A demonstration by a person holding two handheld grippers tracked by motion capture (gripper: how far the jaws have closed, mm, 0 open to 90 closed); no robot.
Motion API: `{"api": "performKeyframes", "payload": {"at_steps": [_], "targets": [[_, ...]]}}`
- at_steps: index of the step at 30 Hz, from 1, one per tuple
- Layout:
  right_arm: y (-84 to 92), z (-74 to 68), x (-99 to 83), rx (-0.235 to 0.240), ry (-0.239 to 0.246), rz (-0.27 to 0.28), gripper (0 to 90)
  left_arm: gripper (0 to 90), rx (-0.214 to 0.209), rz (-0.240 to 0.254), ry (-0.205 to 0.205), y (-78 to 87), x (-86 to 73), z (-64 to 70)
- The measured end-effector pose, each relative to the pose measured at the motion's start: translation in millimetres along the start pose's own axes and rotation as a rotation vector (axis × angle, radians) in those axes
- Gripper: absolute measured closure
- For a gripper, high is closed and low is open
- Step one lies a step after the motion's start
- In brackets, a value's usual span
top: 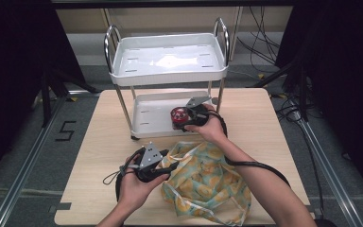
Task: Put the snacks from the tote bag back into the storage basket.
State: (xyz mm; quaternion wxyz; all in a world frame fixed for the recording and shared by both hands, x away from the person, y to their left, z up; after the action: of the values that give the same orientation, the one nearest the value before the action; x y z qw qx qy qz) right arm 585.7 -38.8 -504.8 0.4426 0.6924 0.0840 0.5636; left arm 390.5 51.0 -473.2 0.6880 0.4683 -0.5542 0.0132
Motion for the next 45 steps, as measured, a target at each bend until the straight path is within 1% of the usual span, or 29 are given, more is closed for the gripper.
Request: {"api": "performKeyframes", "payload": {"at_steps": [1,2,7,8,11,13,15,16,17,18,19,20,21,23,24,25,26,27,28,29,30,36,37,38,40,42,43,44,45], "targets": [[-0.2,0.4,0.2,-0.001,0.002,0.001,26.3,45.3,-0.002,0.0,0.031,-0.2,-0.6,1.6],[-0.1,-0.3,0.0,0.0,-0.006,-0.001,26.3,45.3,-0.002,0.0,0.031,-0.2,-0.6,1.6],[-0.9,0.4,0.3,-0.001,-0.003,0.002,26.3,45.3,-0.002,-0.001,0.03,-0.2,-0.6,1.8],[-1.0,-0.4,0.0,0.002,-0.016,0.003,26.2,45.3,-0.002,-0.001,0.03,-0.2,-0.6,1.8],[-1.9,0.5,-0.3,0.01,-0.013,0.012,26.1,45.3,-0.006,0.0,0.022,-0.5,-0.5,1.4],[-1.8,0.4,-0.7,0.011,-0.022,0.015,26.1,45.3,0.002,-0.008,0.018,-0.1,-1.1,0.9],[-2.3,0.6,-0.8,0.01,-0.03,0.025,26.1,45.2,-0.003,-0.002,0.021,-0.4,-0.5,1.8],[-2.5,1.1,-0.9,0.0,-0.045,0.035,25.9,45.3,-0.003,-0.002,0.016,-0.4,-0.4,1.7],[-2.4,1.2,-0.9,0.002,-0.055,0.045,25.7,45.2,0.004,-0.007,-0.004,-0.1,-0.6,0.3],[-2.4,1.2,-1.5,0.011,-0.06,0.045,25.4,45.2,-0.001,-0.003,0.001,-0.4,-0.2,1.1],[-1.0,0.2,-3.2,0.029,-0.068,0.027,25.1,45.2,-0.002,-0.007,-0.001,-0.3,-0.5,0.9],[-1.8,1.0,-3.7,0.026,-0.067,0.027,24.4,45.2,0.0,-0.004,0.001,-0.4,-0.4,0.9],[-3.4,0.6,-4.0,0.025,-0.079,0.033,22.8,45.2,0.001,-0.004,0.017,-0.6,-0.7,1.5],[-4.3,0.4,-6.8,0.024,-0.073,0.013,19.4,45.2,0.001,-0.004,0.017,-0.8,-0.8,1.4],[-6.1,0.9,-6.7,0.01,-0.08,0.026,18.9,45.2,0.003,-0.006,0.016,-0.8,-0.9,1.3],[-4.8,-0.3,-8.7,0.021,-0.095,0.003,17.2,45.1,0.001,-0.005,0.015,-0.7,-0.9,1.4],[-4.8,-0.8,-9.7,0.021,-0.106,-0.004,16.7,45.1,0.001,-0.005,0.014,-0.5,-0.8,1.5],[-4.6,-1.2,-9.7,0.023,-0.107,-0.001,16.5,45.1,-0.002,-0.005,0.009,-0.4,-0.7,1.4],[-6.3,-0.2,-8.6,0.005,-0.111,0.017,16.2,45.1,0.001,-0.004,0.001,-0.3,-0.4,0.7],[-6.0,-0.2,-8.5,0.001,-0.112,0.019,16.0,45.1,0.001,-0.004,0.002,-0.4,-0.4,0.7],[-4.2,-1.1,-9.3,0.017,-0.103,0.006,15.7,45.2,0.001,-0.004,0.018,-0.7,-0.7,1.4],[2.3,-3.3,-8.5,0.011,-0.098,0.007,15.0,45.1,-0.002,-0.004,0.024,-1.3,-0.7,2.5],[3.5,-2.5,-6.8,0.009,-0.078,0.031,15.0,45.1,-0.003,-0.004,0.03,-1.2,-0.8,3.1],[3.9,-3.5,-9.3,0.008,-0.095,0.003,15.0,45.2,-0.003,-0.004,0.029,-1.1,-0.8,3.0],[5.9,-4.4,-10.2,0.006,-0.097,-0.001,15.0,45.2,0.001,-0.005,0.023,-1.0,-0.8,2.4],[8.9,-7.4,-9.3,0.01,-0.098,0.018,15.2,45.1,-0.003,-0.002,0.023,-1.7,-0.7,2.7],[9.1,-7.3,-10.1,0.004,-0.09,0.008,15.2,45.1,0.0,-0.005,0.021,-1.7,-0.9,2.7],[11.4,-9.8,-9.8,0.02,-0.098,0.006,15.2,45.1,-0.006,-0.007,0.029,-2.1,-1.1,3.6],[12.4,-9.8,-8.8,0.018,-0.095,0.016,15.2,45.1,-0.002,-0.007,0.012,-1.9,-0.8,2.7]]}}
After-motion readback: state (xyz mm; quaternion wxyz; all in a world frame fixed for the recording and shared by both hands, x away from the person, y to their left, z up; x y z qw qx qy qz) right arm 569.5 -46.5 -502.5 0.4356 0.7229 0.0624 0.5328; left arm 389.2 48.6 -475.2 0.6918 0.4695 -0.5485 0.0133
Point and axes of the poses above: each handheld gripper's, and its own axes: y roughly backward along the jaws, x roughly out of its top, z roughly to its right, the point moved 8 cm from there along -y, roughly forward along the jaws, and after that the axes turned 11 degrees about -z, right-handed, at the moved point
